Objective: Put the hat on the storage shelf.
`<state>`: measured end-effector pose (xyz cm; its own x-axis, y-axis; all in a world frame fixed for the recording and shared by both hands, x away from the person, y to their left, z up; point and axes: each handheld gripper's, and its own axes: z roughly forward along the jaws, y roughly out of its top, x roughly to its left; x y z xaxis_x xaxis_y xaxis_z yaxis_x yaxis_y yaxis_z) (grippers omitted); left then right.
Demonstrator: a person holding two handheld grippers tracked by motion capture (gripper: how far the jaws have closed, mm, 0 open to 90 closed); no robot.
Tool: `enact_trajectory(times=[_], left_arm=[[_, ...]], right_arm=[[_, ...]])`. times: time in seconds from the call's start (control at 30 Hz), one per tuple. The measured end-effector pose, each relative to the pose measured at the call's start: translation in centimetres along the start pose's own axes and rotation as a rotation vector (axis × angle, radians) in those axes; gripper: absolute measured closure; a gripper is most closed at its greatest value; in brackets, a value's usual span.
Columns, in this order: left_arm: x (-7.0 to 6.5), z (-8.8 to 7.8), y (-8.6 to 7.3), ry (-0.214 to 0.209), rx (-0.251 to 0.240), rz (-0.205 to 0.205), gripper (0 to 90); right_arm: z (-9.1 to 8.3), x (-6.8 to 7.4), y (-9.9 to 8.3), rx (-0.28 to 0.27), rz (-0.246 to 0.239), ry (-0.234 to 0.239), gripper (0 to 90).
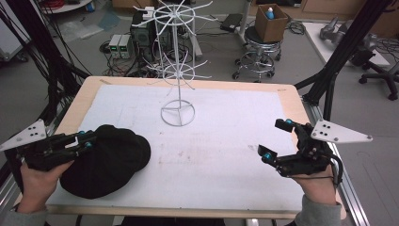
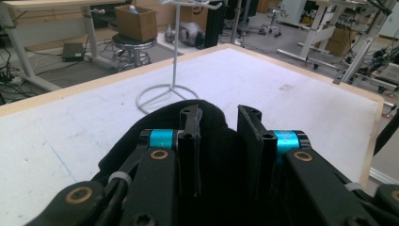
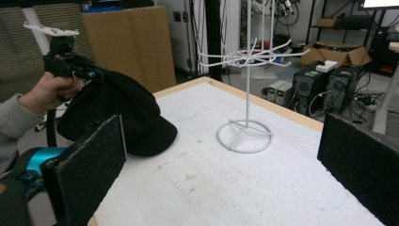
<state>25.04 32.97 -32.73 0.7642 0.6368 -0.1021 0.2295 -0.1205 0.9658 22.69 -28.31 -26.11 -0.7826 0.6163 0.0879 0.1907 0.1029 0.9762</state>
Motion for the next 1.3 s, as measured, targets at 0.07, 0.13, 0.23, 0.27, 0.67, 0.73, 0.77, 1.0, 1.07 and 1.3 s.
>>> enact_trajectory(times=[0.07, 0.13, 0.23, 0.27, 0.67, 0.73, 0.77, 1.0, 1.07, 1.3], left_arm=[[-0.1, -0.1, 0.3, -0.003, -0.008, 0.002, 70.6], [-0.3, -0.3, 0.5, -0.002, -0.01, 0.005, 70.6], [-0.5, -0.5, 1.0, 0.001, -0.013, 0.009, 70.6], [-0.6, -0.6, 1.2, -0.002, -0.015, 0.012, 70.6], [-0.7, -2.2, 3.1, -0.002, -0.074, 0.011, 70.8], [-0.7, -2.5, 3.6, -0.003, -0.08, 0.015, 70.8], [-0.7, -2.6, 3.8, -0.004, -0.081, 0.014, 70.8], [-1.0, -3.4, 5.6, -0.009, -0.104, 0.024, 70.8], [-1.1, -3.6, 6.2, -0.007, -0.11, 0.035, 70.9], [-1.6, -4.2, 8.6, -0.014, -0.127, 0.052, 70.9]], right_arm=[[0.1, 0.0, 0.0, 0.0, -0.001, 0.002, 0.7], [0.1, 0.0, 0.0, 0.002, 0.0, 0.003, 0.7], [0.2, -0.1, -0.1, 0.005, 0.004, 0.003, 0.7], [0.2, -0.1, -0.1, 0.007, 0.004, 0.003, 0.7], [0.7, -0.2, -0.2, 0.01, 0.015, 0.008, 0.7], [0.8, -0.3, -0.2, 0.013, 0.012, 0.01, 0.7], [0.9, -0.3, -0.2, 0.014, 0.017, 0.01, 0.7], [1.5, -0.3, -0.2, 0.021, 0.012, 0.02, 0.7], [1.7, -0.4, -0.2, 0.025, 0.011, 0.024, 0.7], [2.0, -0.4, -0.1, 0.027, 0.012, 0.03, 0.7]])
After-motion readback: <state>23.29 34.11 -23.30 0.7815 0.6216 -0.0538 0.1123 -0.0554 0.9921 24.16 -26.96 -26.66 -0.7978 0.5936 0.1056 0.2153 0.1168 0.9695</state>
